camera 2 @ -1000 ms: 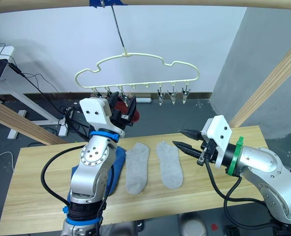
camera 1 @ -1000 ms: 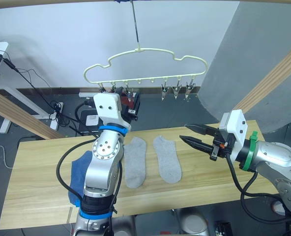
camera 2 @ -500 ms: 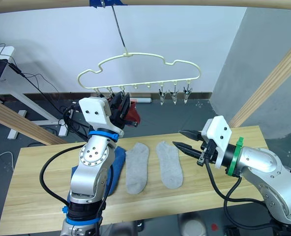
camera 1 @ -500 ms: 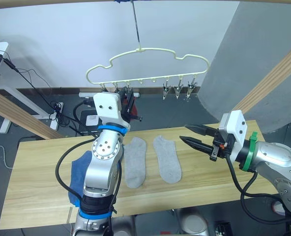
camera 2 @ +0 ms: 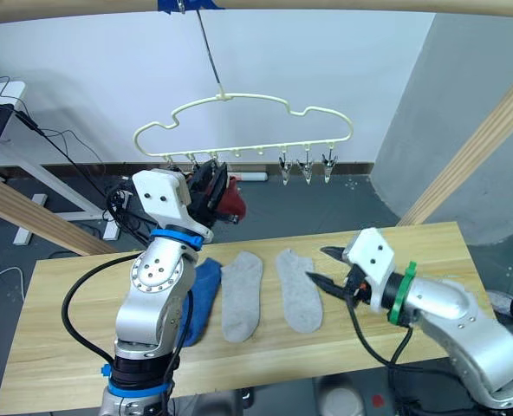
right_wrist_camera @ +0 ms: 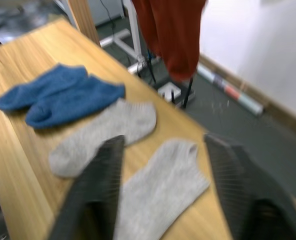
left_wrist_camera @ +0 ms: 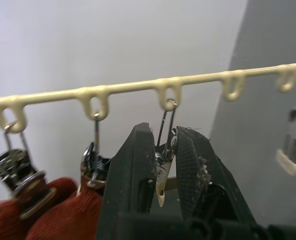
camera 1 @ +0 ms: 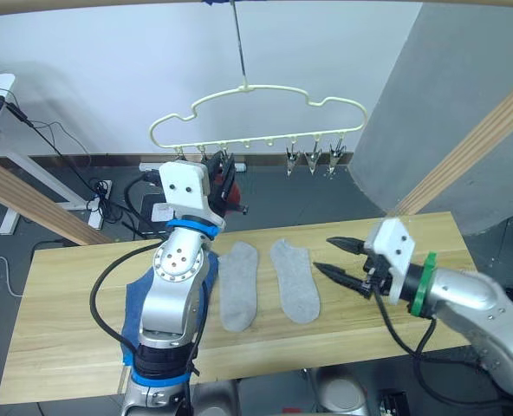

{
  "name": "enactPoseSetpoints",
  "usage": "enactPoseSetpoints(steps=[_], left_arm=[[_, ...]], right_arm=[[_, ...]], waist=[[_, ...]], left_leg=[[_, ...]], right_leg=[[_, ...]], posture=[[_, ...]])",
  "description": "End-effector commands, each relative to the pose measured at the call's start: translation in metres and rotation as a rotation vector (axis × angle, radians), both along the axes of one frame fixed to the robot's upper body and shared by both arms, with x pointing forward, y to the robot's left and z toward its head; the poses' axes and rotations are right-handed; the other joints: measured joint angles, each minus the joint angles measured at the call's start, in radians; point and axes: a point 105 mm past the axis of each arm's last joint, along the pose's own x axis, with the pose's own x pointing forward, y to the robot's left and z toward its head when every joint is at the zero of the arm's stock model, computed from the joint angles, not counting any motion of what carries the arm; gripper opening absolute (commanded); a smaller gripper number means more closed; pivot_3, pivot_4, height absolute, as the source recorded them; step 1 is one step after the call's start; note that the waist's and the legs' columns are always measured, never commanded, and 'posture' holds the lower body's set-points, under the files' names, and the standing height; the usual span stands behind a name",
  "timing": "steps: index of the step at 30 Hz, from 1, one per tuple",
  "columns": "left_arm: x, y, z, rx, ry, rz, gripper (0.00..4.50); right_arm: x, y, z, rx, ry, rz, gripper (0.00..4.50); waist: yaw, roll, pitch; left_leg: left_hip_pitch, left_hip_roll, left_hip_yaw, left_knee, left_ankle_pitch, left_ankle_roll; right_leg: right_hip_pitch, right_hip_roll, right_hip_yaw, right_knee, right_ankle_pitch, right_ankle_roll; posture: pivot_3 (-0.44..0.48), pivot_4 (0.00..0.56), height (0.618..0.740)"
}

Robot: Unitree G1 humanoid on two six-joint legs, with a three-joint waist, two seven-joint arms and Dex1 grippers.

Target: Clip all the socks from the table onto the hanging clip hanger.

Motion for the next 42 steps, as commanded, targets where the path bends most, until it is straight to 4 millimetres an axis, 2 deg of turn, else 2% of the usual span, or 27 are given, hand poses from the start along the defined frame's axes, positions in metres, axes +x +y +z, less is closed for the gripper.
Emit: enactPoseSetpoints(steps=[1,3,6,9,12,16,20,25,30,37,42], left_arm=[[-0.006,0.002,0.016,-0.042,-0.037,-0.071,0.49],[-0.006,0.002,0.018,-0.035,-0.033,-0.107,0.49],[-0.007,0.002,0.02,-0.027,-0.021,-0.154,0.49],[-0.008,0.001,0.019,-0.012,-0.006,-0.196,0.49],[-0.008,0.002,0.017,-0.008,0.014,-0.209,0.49],[-0.007,0.003,0.016,0.006,0.025,-0.216,0.48],[-0.007,0.004,0.015,0.01,0.032,-0.219,0.48],[-0.007,0.006,0.014,-0.002,0.048,-0.233,0.48],[-0.005,0.013,0.012,-0.003,0.068,-0.236,0.48],[-0.007,0.013,0.011,-0.02,0.106,-0.294,0.48],[-0.01,0.012,0.013,-0.029,0.135,-0.354,0.48]], right_arm=[[0.014,0.008,-0.011,-0.035,-0.051,-0.112,4.18],[0.021,0.016,-0.023,-0.041,-0.049,-0.154,4.5],[0.031,0.031,-0.045,-0.046,-0.03,-0.232,4.5],[0.046,0.034,-0.064,-0.047,-0.019,-0.364,4.5],[0.065,0.033,-0.074,-0.026,-0.022,-0.505,4.5],[0.075,0.044,-0.083,-0.011,-0.013,-0.534,4.5],[0.077,0.056,-0.096,-0.006,0.03,-0.535,4.5],[0.077,0.055,-0.118,-0.006,0.142,-0.591,4.5],[0.064,0.062,-0.136,-0.025,0.229,-0.551,4.5],[0.057,0.058,-0.147,-0.055,0.257,-0.546,2.26],[0.057,0.054,-0.142,-0.044,0.238,-0.531,0.68]], waist=[[-0.001,0.0,0.0],[-0.002,0.0,0.0],[-0.001,0.0,0.0],[0.0,0.0,0.0],[0.001,0.0,0.0],[0.001,0.0,0.0],[0.001,0.0,0.0],[0.001,0.0,0.0],[0.001,0.0,0.0],[0.002,0.0,-0.001],[0.003,0.0,-0.001]], left_leg=[[0.0,0.0,0.0,0.0,0.0,0.0],[0.001,0.0,0.0,0.0,0.0,0.0],[0.001,0.001,-0.001,0.0,0.0,-0.001],[0.0,0.001,-0.001,0.0,0.0,-0.001],[0.0,0.002,-0.001,0.0,0.0,-0.001],[0.0,0.002,-0.001,-0.001,0.0,-0.001],[0.0,0.002,-0.001,-0.001,0.0,0.0],[0.0,0.003,-0.001,-0.001,0.0,0.0],[0.001,0.003,-0.001,-0.001,0.0,0.0],[0.001,0.003,-0.002,-0.001,0.0,0.0],[0.001,0.003,-0.002,-0.001,0.0,0.0]], right_leg=[[0.0,0.0,0.0,0.0,0.0,0.0],[0.0,0.0,0.0,0.001,0.0,0.0],[0.0,0.001,-0.001,0.001,0.0,0.0],[-0.001,0.0,0.0,0.001,0.0,0.0],[-0.001,-0.001,0.0,0.0,0.0,0.0],[-0.001,-0.002,0.0,0.001,0.0,0.0],[-0.001,-0.001,-0.001,0.001,0.0,0.0],[-0.001,-0.001,0.0,0.001,0.0,0.0],[-0.001,-0.002,0.0,0.001,0.0,0.0],[0.0,-0.001,-0.001,0.001,0.0,0.0],[0.0,-0.001,-0.001,0.001,0.0,0.0]], posture=[[-0.285,0.323,0.74],[-0.279,0.326,0.74],[-0.266,0.331,0.74],[-0.263,0.333,0.74],[-0.253,0.332,0.74],[-0.246,0.334,0.74],[-0.246,0.334,0.74],[-0.231,0.332,0.74],[-0.227,0.329,0.74],[-0.227,0.327,0.74],[-0.226,0.325,0.74]])
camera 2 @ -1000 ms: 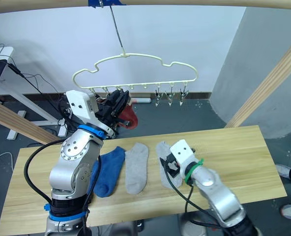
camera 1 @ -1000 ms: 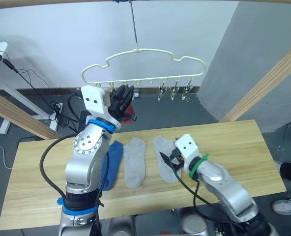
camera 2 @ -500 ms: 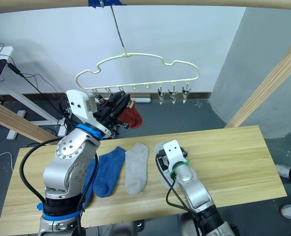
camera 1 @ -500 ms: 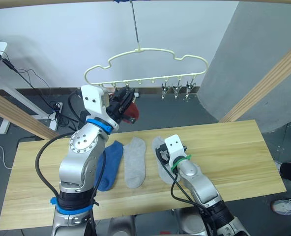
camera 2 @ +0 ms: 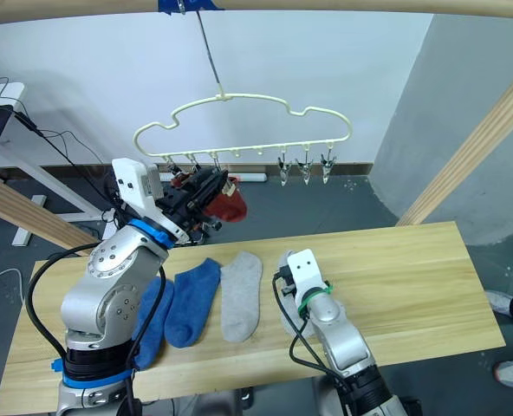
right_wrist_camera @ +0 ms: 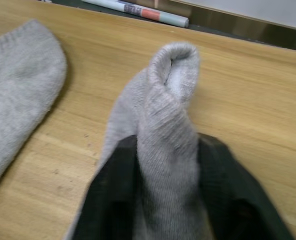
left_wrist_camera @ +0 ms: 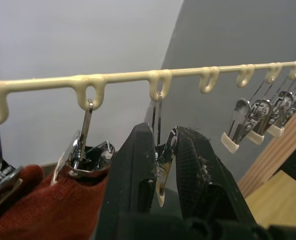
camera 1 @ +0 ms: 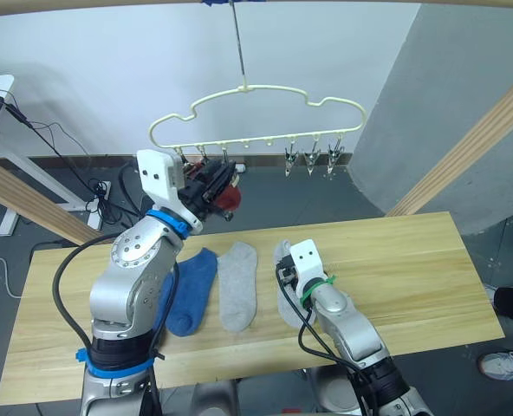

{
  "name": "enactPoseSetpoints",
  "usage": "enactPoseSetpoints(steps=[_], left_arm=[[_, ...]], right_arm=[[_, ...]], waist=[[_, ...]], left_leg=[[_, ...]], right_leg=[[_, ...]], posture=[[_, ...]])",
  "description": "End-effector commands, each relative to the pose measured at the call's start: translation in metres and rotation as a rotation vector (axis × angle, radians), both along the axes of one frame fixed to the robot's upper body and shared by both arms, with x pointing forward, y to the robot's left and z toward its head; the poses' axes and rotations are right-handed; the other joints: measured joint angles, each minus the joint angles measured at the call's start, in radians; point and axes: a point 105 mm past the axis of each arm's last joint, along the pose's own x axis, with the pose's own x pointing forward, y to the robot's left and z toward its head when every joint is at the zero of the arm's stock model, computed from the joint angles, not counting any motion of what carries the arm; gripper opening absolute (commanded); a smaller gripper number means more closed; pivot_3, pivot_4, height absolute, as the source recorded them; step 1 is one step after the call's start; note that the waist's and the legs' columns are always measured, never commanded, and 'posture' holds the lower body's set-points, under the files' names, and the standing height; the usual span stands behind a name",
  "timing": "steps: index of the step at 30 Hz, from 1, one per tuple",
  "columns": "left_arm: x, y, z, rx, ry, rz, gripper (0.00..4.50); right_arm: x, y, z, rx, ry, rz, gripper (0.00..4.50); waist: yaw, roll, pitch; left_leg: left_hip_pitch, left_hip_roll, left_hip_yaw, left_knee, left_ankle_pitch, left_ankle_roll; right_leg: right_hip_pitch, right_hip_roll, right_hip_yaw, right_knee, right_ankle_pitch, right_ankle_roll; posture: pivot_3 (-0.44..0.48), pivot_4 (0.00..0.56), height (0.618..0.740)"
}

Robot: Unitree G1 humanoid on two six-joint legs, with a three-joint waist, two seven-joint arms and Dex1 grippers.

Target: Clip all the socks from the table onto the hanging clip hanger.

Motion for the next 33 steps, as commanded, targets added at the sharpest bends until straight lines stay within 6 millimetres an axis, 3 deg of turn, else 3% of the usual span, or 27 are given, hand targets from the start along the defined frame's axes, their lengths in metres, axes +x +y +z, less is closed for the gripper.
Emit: enactPoseSetpoints(steps=[1,2,10,17,33], left_arm=[[-0.007,-0.001,0.014,-0.027,-0.022,-0.056,0.48],[-0.008,-0.002,0.015,-0.046,-0.003,-0.079,0.48],[-0.01,-0.003,0.018,-0.159,0.124,-0.178,0.48],[-0.012,-0.005,0.023,-0.202,0.164,-0.199,0.48],[-0.018,-0.012,0.02,-0.176,0.17,-0.226,0.48]], right_arm=[[-0.01,-0.009,-0.011,-0.029,0.041,0.019,0.31],[-0.01,-0.01,0.0,-0.03,0.006,0.057,0.03],[-0.012,-0.012,0.081,-0.101,-0.231,0.407,0.0],[-0.001,0.001,0.123,-0.195,-0.407,0.536,0.0],[0.008,0.024,0.149,-0.199,-0.496,0.618,0.0]], waist=[[0.001,0.0,0.0],[0.003,0.0,0.0],[0.013,0.0,0.0],[0.011,0.0,0.0],[0.017,0.0,0.0]], left_leg=[[0.0,0.0,0.0,0.0,0.0,0.0],[0.0,0.0,0.0,0.0,0.0,0.0],[-0.001,-0.001,0.001,0.0,0.0,0.0],[-0.001,-0.001,0.0,0.0,0.0,0.0],[-0.001,0.0,0.0,0.001,0.0,0.0]], right_leg=[[0.0,0.0,0.0,0.0,0.0,0.0],[0.0,0.0,0.0,0.0,0.0,0.0],[-0.001,0.001,0.0,0.0,0.0,0.0],[-0.001,0.002,0.0,0.0,0.0,0.0],[-0.001,0.0,0.0,-0.001,0.0,0.0]], posture=[[-0.226,0.325,0.74],[-0.228,0.326,0.74],[-0.25,0.332,0.74],[-0.246,0.333,0.74],[-0.239,0.331,0.74]])
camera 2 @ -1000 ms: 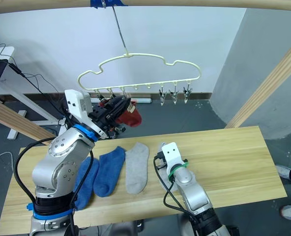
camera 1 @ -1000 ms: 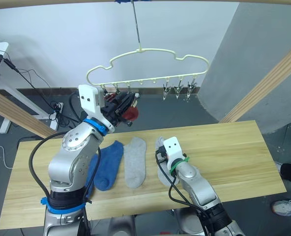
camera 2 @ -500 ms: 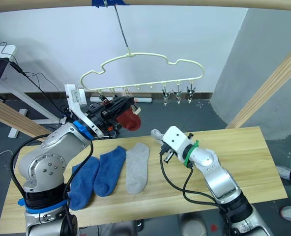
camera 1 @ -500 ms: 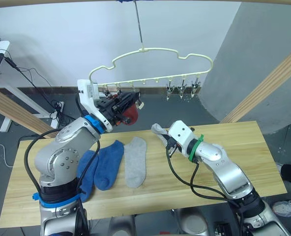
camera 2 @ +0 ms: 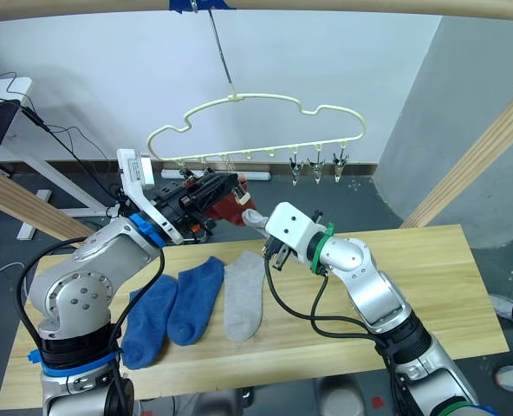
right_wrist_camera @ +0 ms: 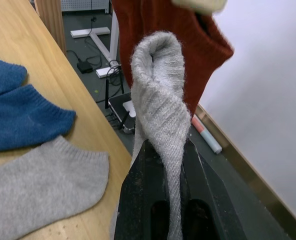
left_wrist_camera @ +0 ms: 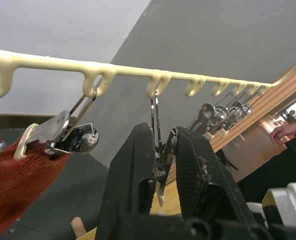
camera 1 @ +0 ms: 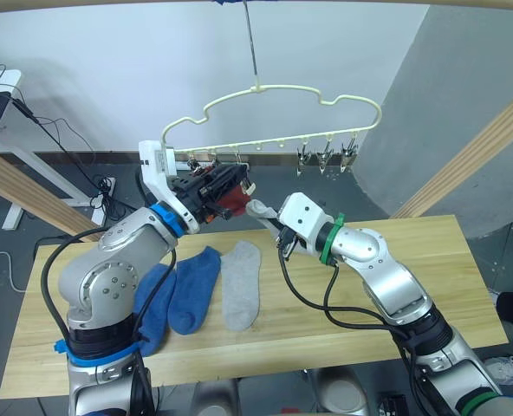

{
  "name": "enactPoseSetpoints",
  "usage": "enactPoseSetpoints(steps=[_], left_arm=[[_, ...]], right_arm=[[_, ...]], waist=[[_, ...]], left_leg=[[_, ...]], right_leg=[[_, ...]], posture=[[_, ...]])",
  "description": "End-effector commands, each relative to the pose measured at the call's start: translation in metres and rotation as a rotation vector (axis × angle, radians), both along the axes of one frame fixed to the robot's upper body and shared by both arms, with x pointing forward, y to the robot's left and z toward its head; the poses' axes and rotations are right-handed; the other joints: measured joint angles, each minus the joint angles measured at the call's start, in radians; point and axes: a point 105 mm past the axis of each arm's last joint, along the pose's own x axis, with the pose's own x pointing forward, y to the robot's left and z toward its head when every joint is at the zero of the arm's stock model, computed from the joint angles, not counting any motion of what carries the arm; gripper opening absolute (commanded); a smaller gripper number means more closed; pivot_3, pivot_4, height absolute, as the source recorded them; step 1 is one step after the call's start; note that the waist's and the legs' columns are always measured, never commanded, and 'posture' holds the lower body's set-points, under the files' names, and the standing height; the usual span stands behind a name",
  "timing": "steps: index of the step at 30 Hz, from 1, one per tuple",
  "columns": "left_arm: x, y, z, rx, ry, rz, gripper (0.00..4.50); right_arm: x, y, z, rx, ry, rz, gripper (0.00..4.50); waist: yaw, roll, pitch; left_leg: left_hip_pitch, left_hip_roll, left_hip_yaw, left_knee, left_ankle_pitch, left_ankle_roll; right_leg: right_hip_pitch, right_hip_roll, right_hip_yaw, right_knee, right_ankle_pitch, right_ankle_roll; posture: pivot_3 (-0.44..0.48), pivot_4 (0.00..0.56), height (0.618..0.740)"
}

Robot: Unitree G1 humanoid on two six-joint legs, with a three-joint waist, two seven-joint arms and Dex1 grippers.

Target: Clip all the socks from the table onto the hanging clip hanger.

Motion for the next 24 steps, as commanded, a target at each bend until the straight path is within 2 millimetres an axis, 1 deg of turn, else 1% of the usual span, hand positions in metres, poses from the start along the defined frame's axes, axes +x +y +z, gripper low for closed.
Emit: enactPoseSetpoints(steps=[1,5,9,17,24], left_arm=[[-0.009,-0.005,0.01,0.009,-0.058,-0.03,0.48],[-0.009,-0.004,0.009,0.009,-0.059,-0.025,0.48],[-0.012,-0.006,0.006,0.03,-0.066,-0.041,0.48],[-0.012,-0.004,0.002,0.04,-0.07,-0.026,0.48],[-0.012,-0.003,-0.001,0.057,-0.075,-0.024,0.48]], right_arm=[[-0.004,0.007,0.013,0.02,-0.045,0.039,0.0],[-0.004,0.011,0.018,0.033,-0.049,0.045,0.0],[-0.004,0.012,0.022,0.044,-0.05,0.046,0.0],[-0.005,0.015,0.03,0.071,-0.054,0.053,0.0],[-0.004,0.016,0.032,0.083,-0.052,0.049,0.0]], waist=[[0.0,0.0,0.0],[0.0,0.0,0.0],[0.0,0.0,0.0],[0.0,0.0,0.0],[0.0,0.0,0.0]], left_leg=[[0.0,0.0,0.0,0.0,0.0,0.0],[0.0,0.0,0.0,0.0,0.0,0.0],[0.0,0.0,0.0,0.0,0.0,0.0],[0.0,0.001,-0.001,0.0,0.0,0.0],[0.0,0.0,-0.001,0.0,0.0,0.0]], right_leg=[[0.0,0.0,0.0,0.0,0.0,0.0],[0.0,0.0,0.0,0.0,0.0,0.0],[0.0,0.0,0.0,0.0,0.0,0.0],[0.0,0.0,0.0,0.0,0.0,0.0],[0.0,0.0,0.0,0.0,0.0,0.0]], posture=[[-0.239,0.331,0.74],[-0.238,0.33,0.74],[-0.237,0.328,0.74],[-0.235,0.326,0.74],[-0.234,0.326,0.74]])
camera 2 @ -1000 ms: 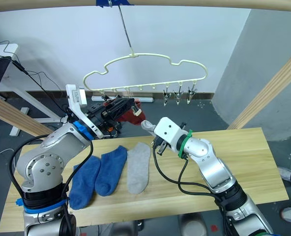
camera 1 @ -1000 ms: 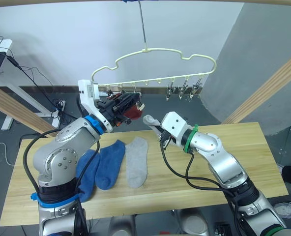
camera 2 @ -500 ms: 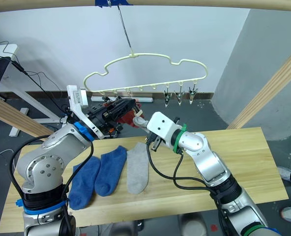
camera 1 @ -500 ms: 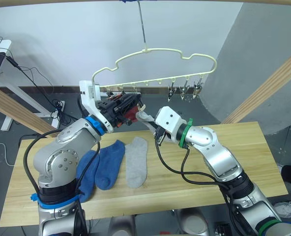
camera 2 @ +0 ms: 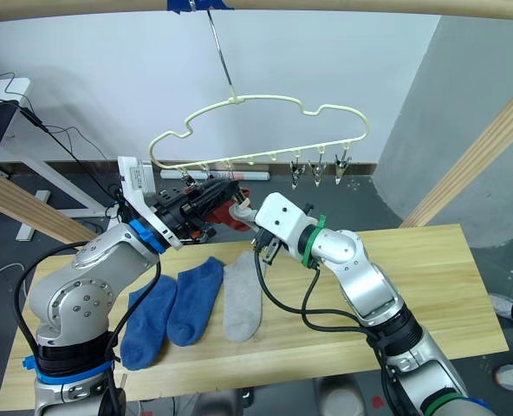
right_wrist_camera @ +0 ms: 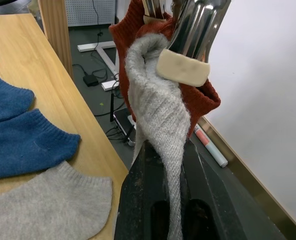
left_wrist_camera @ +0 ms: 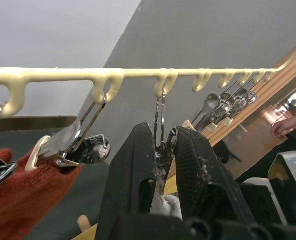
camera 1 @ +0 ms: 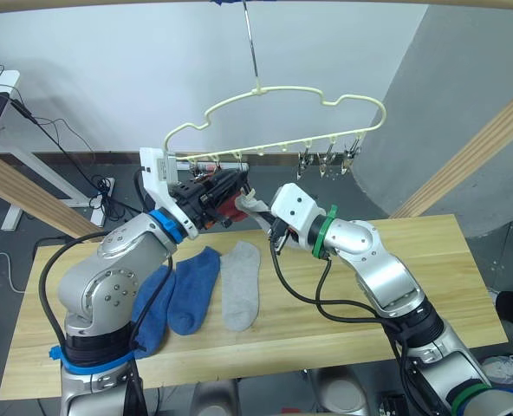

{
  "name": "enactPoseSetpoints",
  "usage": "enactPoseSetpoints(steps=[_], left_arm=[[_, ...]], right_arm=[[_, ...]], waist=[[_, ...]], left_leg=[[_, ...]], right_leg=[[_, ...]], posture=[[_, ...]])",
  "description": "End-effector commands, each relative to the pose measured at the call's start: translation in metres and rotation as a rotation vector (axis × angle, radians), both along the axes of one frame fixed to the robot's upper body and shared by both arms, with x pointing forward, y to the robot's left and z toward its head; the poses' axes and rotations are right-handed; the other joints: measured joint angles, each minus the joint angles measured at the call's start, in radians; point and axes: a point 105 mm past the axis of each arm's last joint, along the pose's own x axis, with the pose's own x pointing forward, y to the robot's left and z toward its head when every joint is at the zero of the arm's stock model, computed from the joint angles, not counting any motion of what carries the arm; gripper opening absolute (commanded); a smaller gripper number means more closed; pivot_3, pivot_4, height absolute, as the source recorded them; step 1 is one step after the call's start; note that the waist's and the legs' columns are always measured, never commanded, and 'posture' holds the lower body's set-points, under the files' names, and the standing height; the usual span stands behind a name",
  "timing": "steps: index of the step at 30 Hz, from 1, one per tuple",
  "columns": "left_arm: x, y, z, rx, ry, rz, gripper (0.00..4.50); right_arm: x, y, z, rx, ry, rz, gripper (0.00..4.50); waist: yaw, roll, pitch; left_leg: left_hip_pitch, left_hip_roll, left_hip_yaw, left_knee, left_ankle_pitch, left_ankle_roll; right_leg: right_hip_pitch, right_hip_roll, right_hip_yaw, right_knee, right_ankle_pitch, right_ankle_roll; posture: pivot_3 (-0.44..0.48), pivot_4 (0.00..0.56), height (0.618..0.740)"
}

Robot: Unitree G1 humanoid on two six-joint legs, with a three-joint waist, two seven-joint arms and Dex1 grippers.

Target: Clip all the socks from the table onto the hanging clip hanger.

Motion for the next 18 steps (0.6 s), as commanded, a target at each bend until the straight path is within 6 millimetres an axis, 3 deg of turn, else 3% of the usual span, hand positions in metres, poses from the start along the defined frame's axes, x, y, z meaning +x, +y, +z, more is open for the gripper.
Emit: enactPoseSetpoints(steps=[1,2,11,12,13,16,18], left_arm=[[-0.007,-0.003,0.005,0.018,-0.05,-0.016,0.48],[-0.007,-0.002,0.005,0.023,-0.055,-0.011,0.48],[-0.009,0.001,0.002,0.049,-0.059,-0.007,3.21],[-0.009,0.001,0.002,0.054,-0.061,-0.007,3.21],[-0.009,0.002,0.002,0.057,-0.061,-0.007,3.25],[-0.011,0.005,-0.001,0.078,-0.059,-0.006,3.25],[-0.012,0.006,-0.002,0.091,-0.061,-0.008,3.25]], right_arm=[[-0.004,0.003,0.018,0.039,-0.051,0.014,0.0],[-0.004,0.003,0.018,0.04,-0.05,0.014,0.0],[-0.009,0.01,0.015,0.04,-0.023,0.059,0.0],[-0.009,0.01,0.014,0.037,-0.019,0.06,0.0],[-0.009,0.009,0.014,0.035,-0.016,0.06,0.54],[-0.011,0.008,0.007,-0.008,-0.017,0.065,1.41],[-0.011,0.006,0.006,-0.02,-0.023,0.062,1.41]], waist=[[0.0,0.0,0.0],[0.0,0.0,0.0],[0.001,0.0,0.0],[0.001,0.0,0.0],[0.001,0.0,0.0],[0.001,0.0,0.0],[0.001,0.0,0.0]], left_leg=[[0.0,0.0,0.0,0.0,0.0,0.0],[0.0,0.0,0.0,0.0,0.0,0.0],[0.0,0.0,-0.001,0.0,0.0,0.0],[0.0,0.0,-0.001,0.0,0.0,0.0],[0.0,0.0,-0.001,0.0,0.0,0.0],[0.0,0.0,-0.001,0.0,0.0,0.0],[0.0,0.0,-0.001,0.0,0.0,0.0]], right_leg=[[0.0,0.0,0.0,0.0,0.0,0.0],[0.0,0.0,0.0,0.0,0.0,0.0],[0.0,0.0,0.0,0.0,0.0,0.0],[0.0,0.0,0.0,0.0,0.0,0.0],[0.0,0.0,0.0,0.0,0.0,0.0],[0.0,0.0,0.0,0.0,0.0,0.0],[-0.001,0.0,0.0,0.0,0.0,0.0]], posture=[[-0.232,0.327,0.74],[-0.232,0.327,0.74],[-0.225,0.323,0.74],[-0.225,0.323,0.74],[-0.225,0.323,0.74],[-0.219,0.325,0.74],[-0.218,0.327,0.74]])
